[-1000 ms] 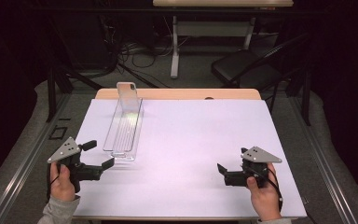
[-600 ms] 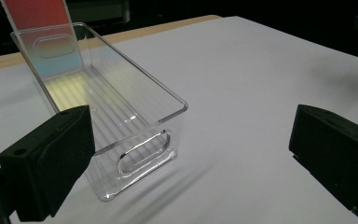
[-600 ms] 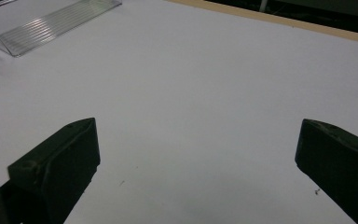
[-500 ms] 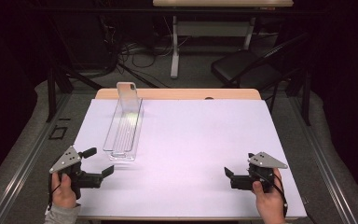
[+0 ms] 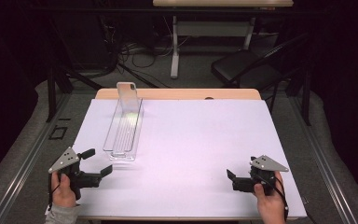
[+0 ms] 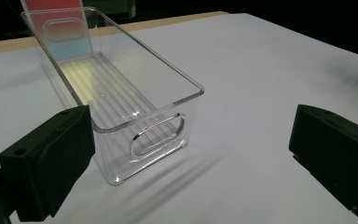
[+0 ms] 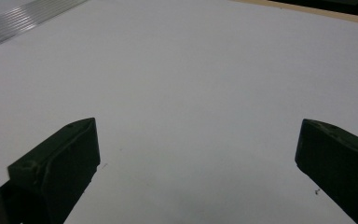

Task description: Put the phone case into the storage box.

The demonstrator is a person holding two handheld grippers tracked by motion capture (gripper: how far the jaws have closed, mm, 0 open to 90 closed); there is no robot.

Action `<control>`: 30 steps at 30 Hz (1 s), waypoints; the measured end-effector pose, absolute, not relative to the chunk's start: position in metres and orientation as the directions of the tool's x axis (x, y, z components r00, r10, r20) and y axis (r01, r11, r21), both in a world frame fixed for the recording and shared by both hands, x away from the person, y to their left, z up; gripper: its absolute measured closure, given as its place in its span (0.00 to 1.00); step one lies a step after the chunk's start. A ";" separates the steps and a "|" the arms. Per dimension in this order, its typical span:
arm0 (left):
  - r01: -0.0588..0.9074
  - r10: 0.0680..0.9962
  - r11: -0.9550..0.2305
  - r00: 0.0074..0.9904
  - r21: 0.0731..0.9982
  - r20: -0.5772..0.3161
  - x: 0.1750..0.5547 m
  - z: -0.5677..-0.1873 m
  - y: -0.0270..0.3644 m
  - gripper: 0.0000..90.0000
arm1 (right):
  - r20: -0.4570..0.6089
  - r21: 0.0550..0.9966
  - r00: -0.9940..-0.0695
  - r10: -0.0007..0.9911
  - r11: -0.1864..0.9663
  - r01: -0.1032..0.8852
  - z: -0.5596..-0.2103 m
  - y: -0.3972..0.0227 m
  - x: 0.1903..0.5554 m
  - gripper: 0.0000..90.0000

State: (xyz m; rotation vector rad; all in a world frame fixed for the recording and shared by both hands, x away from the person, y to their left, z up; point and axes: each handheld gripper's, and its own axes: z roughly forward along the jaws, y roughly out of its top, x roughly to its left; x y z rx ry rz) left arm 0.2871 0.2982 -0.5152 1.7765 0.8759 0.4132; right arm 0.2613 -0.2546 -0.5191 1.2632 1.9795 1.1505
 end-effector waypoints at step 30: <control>0.387 0.735 -0.158 0.660 0.909 -0.153 0.294 -0.529 0.305 0.01 | 0.035 0.859 -0.396 0.918 0.175 0.482 -0.535 -0.263 0.266 0.00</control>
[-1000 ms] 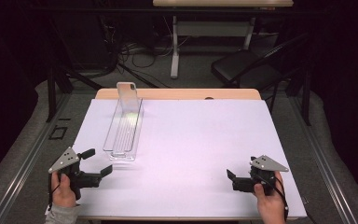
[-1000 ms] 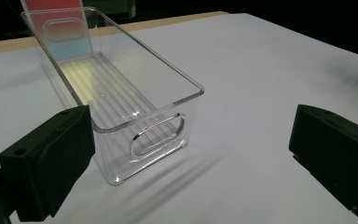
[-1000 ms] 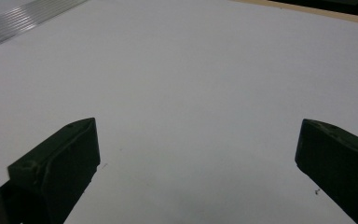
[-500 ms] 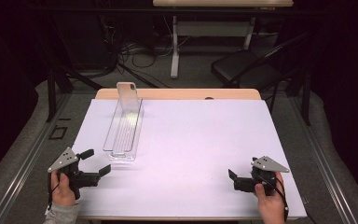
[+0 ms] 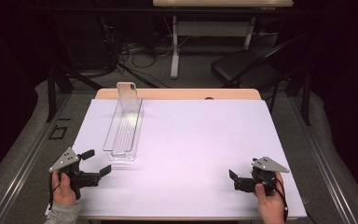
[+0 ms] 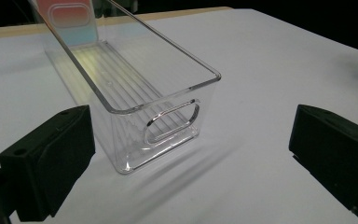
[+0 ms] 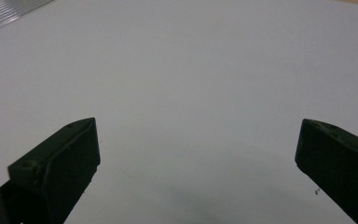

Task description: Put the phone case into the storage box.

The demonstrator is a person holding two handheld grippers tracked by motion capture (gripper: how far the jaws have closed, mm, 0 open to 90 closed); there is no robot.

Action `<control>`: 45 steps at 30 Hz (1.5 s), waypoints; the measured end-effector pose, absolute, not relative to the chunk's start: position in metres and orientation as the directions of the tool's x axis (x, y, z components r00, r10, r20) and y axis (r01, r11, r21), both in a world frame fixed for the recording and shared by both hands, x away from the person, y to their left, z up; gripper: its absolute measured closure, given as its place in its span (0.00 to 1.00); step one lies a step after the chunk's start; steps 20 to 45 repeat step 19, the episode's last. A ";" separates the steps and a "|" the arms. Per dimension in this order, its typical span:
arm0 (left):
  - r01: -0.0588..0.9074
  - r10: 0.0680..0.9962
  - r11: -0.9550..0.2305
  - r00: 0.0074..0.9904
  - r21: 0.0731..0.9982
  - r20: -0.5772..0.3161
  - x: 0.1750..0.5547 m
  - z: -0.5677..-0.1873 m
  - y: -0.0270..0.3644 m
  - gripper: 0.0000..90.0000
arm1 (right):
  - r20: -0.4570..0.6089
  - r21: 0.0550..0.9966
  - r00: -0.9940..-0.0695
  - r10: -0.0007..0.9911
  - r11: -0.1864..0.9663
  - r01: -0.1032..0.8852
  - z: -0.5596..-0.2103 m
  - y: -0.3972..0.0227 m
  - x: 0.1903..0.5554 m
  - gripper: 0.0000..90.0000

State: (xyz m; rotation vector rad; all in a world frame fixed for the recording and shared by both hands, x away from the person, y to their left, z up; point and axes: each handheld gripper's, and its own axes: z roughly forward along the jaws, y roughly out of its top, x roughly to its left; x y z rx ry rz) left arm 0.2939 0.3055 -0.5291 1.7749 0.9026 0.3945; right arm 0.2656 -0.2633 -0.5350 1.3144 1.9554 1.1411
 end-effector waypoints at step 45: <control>0.389 0.742 -0.150 0.652 0.909 -0.157 0.295 -0.529 0.308 0.01 | 0.023 0.857 -0.399 0.917 0.187 0.480 -0.536 -0.260 0.264 0.00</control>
